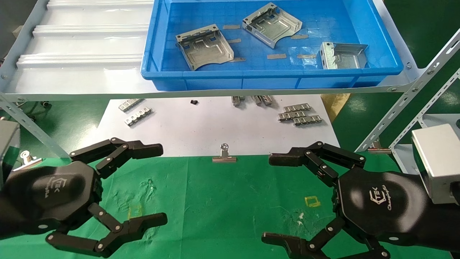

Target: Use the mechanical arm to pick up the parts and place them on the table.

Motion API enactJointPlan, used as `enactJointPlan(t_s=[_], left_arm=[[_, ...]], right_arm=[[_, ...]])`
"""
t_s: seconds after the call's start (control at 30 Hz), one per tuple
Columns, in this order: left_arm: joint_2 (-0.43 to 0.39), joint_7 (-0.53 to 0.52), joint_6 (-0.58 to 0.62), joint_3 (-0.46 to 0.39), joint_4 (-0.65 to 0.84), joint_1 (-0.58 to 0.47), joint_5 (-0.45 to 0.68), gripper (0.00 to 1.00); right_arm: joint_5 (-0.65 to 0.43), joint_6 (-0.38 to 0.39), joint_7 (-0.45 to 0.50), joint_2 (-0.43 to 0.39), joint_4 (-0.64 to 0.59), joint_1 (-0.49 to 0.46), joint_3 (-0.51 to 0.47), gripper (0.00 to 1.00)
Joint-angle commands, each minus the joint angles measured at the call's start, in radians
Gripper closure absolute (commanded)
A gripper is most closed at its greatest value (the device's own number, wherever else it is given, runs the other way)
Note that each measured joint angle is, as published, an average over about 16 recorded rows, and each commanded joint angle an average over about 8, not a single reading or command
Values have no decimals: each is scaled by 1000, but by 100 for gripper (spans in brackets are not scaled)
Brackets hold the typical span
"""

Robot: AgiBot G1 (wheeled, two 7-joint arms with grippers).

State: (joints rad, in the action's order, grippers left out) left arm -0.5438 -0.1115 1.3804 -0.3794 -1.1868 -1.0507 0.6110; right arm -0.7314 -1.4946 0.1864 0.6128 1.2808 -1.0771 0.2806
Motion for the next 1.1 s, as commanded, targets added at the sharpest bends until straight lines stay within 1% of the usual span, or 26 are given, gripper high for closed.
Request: enactJointPlan(t_s=[0.03,0.83,0.87,1.1], left_arm=[[0,0,0,0,0,0,0,0],[0,0,0,0,0,0,0,0],[0,0,0,0,0,0,0,1],[0,0,0,0,0,0,0,89]], right_arm=[[0,0,0,0,0,0,0,0],[0,0,0,0,0,0,0,0],[0,0,0,0,0,0,0,0],[0,0,0,0,0,0,0,0]])
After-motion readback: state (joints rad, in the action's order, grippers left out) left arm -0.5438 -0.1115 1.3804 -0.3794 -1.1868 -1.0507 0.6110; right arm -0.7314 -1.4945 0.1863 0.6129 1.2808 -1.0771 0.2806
